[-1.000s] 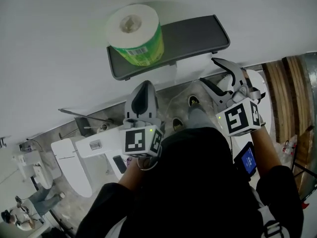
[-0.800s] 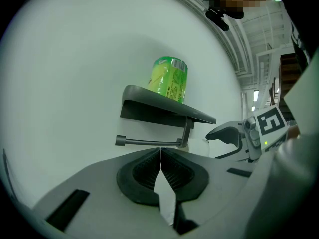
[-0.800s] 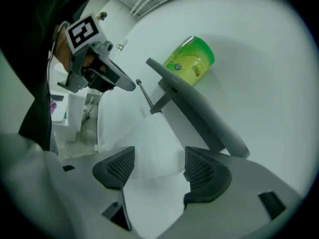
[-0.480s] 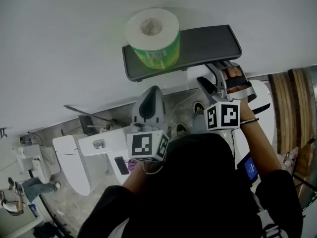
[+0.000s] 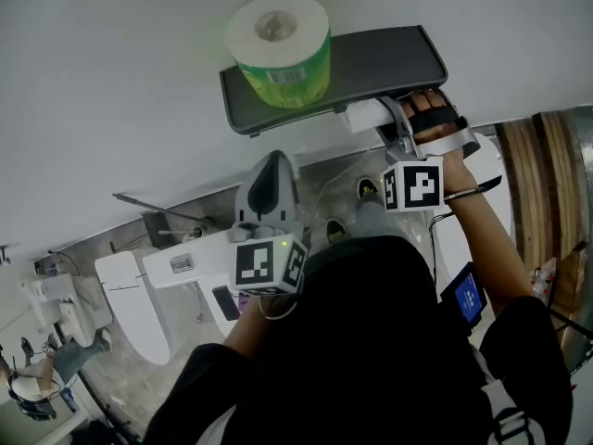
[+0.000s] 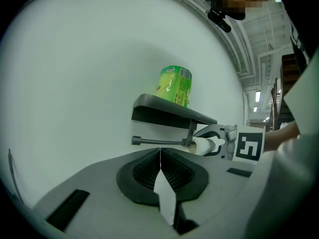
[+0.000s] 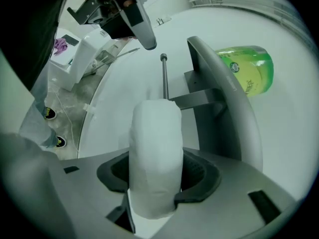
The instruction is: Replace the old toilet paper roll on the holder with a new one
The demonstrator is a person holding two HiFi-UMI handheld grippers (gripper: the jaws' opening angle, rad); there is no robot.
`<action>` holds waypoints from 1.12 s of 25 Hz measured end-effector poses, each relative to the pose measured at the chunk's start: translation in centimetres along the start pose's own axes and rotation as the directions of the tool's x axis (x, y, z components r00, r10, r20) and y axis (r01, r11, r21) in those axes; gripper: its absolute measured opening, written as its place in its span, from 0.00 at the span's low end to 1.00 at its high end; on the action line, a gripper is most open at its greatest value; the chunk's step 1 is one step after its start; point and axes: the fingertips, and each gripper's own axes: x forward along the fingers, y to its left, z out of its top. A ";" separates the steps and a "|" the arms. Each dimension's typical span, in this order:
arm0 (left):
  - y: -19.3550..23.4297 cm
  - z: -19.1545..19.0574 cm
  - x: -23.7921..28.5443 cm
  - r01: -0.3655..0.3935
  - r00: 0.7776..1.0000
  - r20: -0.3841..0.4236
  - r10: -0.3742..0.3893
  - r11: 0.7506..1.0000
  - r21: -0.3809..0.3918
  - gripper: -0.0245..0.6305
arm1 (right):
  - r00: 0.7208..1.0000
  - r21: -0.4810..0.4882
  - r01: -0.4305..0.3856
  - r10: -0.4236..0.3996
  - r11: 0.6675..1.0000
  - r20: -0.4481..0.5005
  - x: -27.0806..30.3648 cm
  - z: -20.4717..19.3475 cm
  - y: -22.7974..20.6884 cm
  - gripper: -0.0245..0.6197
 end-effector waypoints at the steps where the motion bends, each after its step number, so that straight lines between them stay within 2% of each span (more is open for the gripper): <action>1: 0.0 0.1 -0.1 0.000 1.000 0.002 0.000 1.000 -0.002 0.07 | 1.000 0.000 0.005 -0.005 1.000 -0.007 -0.2 -0.2 -0.1 0.40; 14: -0.3 0.6 -0.2 0.036 0.999 0.017 -0.036 0.999 0.013 0.07 | 0.989 -0.053 0.092 -0.097 0.994 -0.116 -1.2 -1.6 -0.8 0.40; 22: -0.2 0.7 -0.7 0.032 0.999 0.018 -0.032 0.999 0.013 0.07 | 0.971 -0.070 0.108 -0.120 0.992 -0.206 -0.7 -1.7 -1.3 0.40; 28: -0.2 0.5 -0.7 0.030 0.999 0.019 -0.030 0.999 0.012 0.07 | 0.963 -0.081 0.120 -0.135 0.989 -0.231 -0.9 -1.1 -1.1 0.40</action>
